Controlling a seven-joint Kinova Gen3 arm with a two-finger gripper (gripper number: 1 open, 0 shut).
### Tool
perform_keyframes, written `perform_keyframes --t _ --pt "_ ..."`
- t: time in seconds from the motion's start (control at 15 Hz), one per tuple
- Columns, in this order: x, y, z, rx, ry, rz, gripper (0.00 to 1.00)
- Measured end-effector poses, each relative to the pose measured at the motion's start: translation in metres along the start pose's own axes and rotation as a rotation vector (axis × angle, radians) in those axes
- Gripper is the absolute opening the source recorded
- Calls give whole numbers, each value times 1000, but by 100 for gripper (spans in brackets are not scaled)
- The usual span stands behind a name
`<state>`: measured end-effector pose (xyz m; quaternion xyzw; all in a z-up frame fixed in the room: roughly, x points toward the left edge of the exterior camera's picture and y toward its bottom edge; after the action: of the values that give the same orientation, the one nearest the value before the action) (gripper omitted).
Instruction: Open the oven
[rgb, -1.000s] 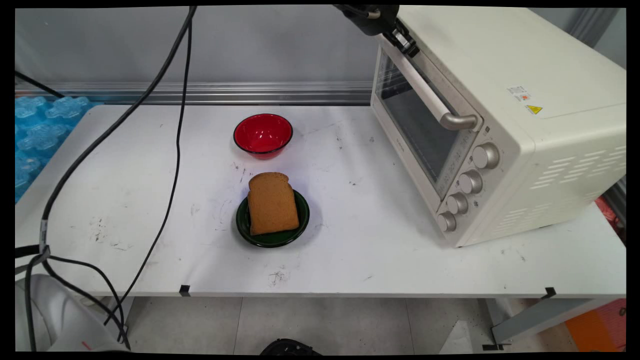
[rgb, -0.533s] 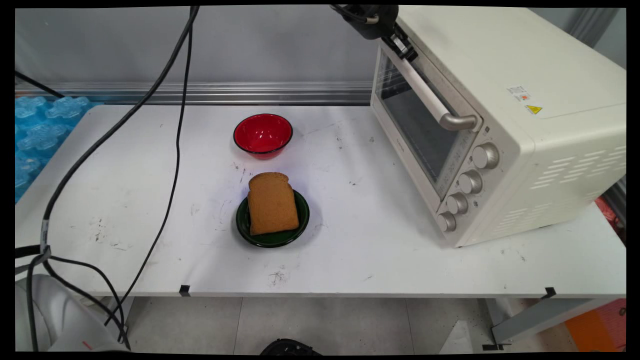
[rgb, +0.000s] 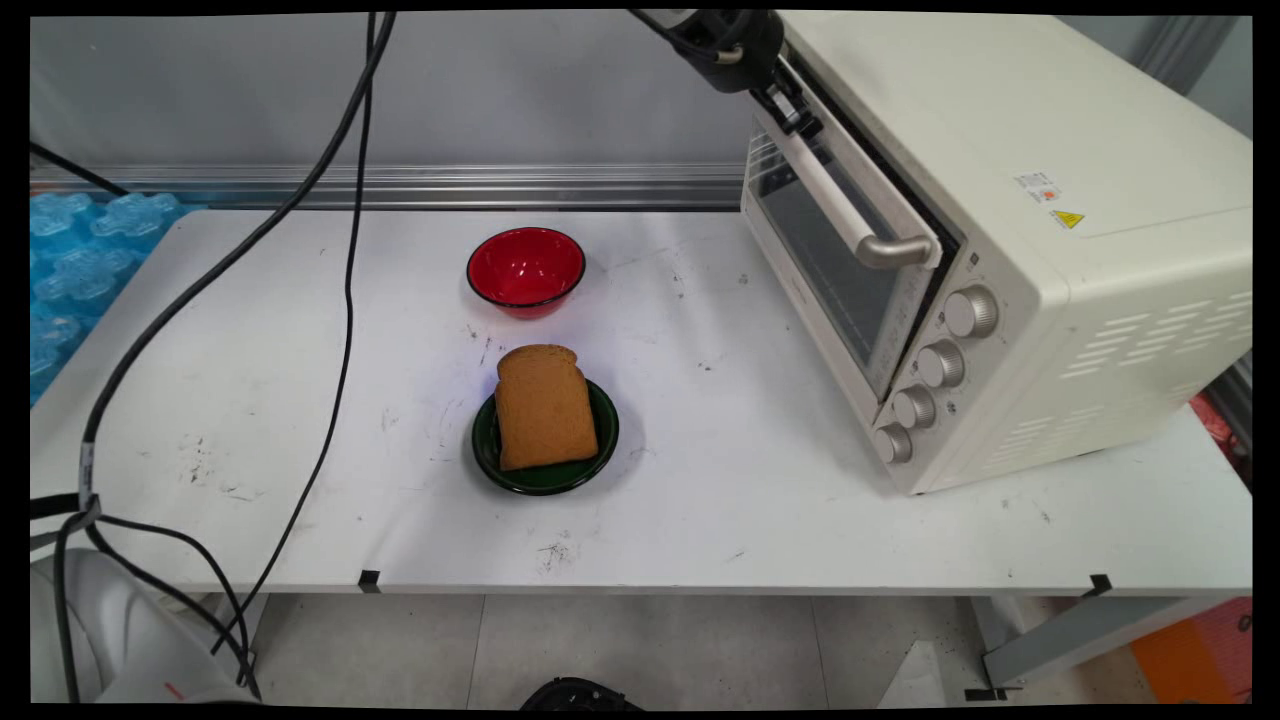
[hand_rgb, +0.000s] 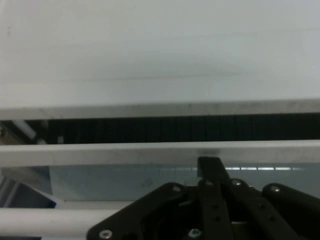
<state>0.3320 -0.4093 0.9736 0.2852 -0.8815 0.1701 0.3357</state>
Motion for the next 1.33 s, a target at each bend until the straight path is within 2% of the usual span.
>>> perform_keyframes --t 0.87,1.33 --pt "-33 -1 -11 -6 -21 -16 0" --pt "-67 -1 -9 9 -15 -57 0"
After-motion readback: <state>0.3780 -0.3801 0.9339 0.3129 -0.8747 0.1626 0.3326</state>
